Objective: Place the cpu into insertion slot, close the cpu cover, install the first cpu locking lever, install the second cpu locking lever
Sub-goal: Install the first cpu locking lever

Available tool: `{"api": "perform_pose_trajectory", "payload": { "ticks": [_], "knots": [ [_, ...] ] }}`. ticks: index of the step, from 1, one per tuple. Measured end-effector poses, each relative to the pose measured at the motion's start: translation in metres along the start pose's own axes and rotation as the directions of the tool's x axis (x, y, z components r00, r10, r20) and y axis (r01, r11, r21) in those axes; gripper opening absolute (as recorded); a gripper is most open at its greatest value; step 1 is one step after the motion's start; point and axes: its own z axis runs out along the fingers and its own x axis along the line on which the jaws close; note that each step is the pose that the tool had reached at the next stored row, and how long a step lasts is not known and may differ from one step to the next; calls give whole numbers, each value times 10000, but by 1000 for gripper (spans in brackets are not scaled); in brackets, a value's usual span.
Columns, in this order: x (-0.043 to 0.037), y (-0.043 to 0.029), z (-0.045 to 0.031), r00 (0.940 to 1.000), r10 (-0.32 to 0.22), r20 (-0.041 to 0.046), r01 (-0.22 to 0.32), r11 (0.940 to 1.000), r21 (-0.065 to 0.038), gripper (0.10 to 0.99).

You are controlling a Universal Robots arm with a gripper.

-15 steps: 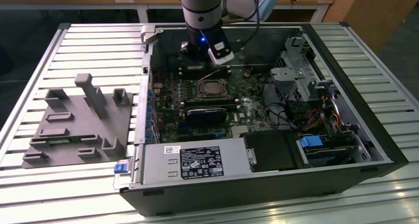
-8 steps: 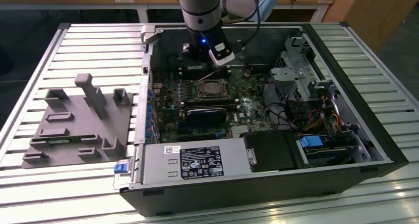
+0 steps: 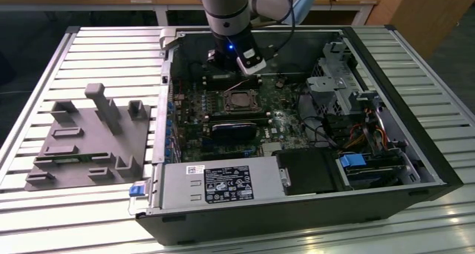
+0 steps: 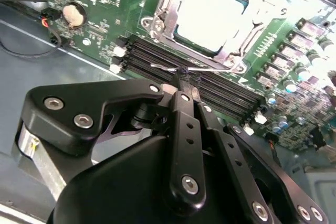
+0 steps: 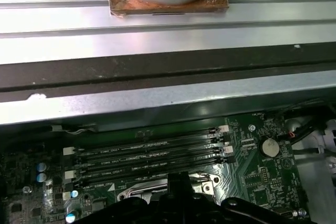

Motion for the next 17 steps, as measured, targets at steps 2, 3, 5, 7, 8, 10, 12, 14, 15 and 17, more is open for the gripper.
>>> {"api": "perform_pose_trajectory", "payload": {
  "ticks": [2,3,5,7,8,10,12,14,15,17],
  "knots": [
    [9,-4,9,9999,-33,160,34,10000,-27,102],
    [15,-6,16,9997,-46,227,47,10000,-38,102],
    [24,-12,36,9995,-59,299,60,10000,-49,102],
    [31,-19,57,9995,-47,320,48,10000,-47,102],
    [33,-21,67,9995,-19,329,20,10000,-44,102],
    [38,-26,82,9993,91,358,-90,10000,-26,102],
    [45,-30,96,9991,160,380,-160,9999,-15,102],
    [52,-35,113,9989,210,415,-210,9998,-10,102],
    [56,-38,119,9988,236,432,-236,9997,-8,102],
    [65,-41,130,9986,281,455,-281,9996,-2,102]
  ]
}}
